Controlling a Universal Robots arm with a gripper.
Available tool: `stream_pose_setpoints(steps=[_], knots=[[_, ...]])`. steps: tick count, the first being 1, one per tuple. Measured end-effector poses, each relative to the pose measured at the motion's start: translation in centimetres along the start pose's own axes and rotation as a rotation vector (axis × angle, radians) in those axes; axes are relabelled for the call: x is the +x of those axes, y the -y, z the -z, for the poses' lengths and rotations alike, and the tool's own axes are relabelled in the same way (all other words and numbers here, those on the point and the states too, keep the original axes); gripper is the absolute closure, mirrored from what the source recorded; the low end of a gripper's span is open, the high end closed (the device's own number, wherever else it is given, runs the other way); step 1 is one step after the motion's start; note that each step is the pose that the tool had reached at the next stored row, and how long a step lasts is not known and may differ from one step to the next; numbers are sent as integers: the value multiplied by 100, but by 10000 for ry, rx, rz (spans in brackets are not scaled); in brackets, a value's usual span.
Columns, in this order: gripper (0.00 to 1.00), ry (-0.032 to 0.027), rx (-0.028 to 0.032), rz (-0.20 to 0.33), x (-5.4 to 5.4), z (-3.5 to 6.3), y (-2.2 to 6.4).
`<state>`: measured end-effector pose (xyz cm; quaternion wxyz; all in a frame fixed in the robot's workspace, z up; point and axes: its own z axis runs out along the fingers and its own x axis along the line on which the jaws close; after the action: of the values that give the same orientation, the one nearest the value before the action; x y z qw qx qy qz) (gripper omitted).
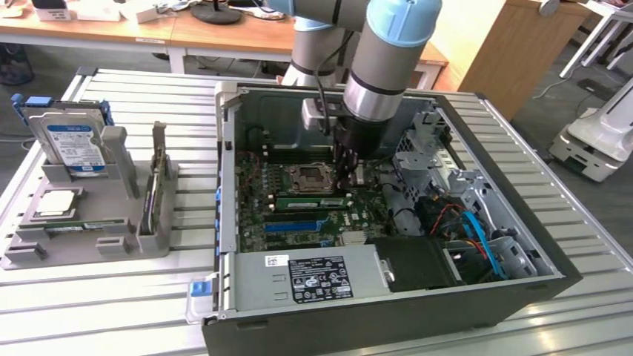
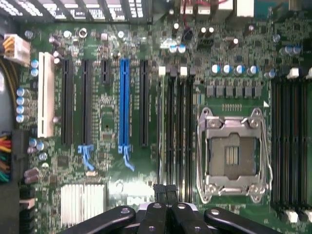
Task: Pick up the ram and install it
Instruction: 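Press down the ram until it locks into place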
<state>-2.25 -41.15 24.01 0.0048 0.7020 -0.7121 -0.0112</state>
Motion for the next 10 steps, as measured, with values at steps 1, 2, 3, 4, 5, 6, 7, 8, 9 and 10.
stream_pose_setpoints(steps=[1,2,3,4,5,6,7,8,9,10], knots=[[89,1,2,-1,-1,-2,-24],[89,1,2,-1,-2,-3,-47],[89,2,3,-1,-4,-5,-72],[89,1,4,0,-5,-6,-101],[89,3,5,0,-6,-8,-128],[89,2,5,-1,-8,-9,-155],[89,2,6,-2,-9,-11,-183],[89,1,6,0,-11,-12,-209],[89,2,7,0,-13,-13,-236],[89,1,7,0,-15,-15,-263]])
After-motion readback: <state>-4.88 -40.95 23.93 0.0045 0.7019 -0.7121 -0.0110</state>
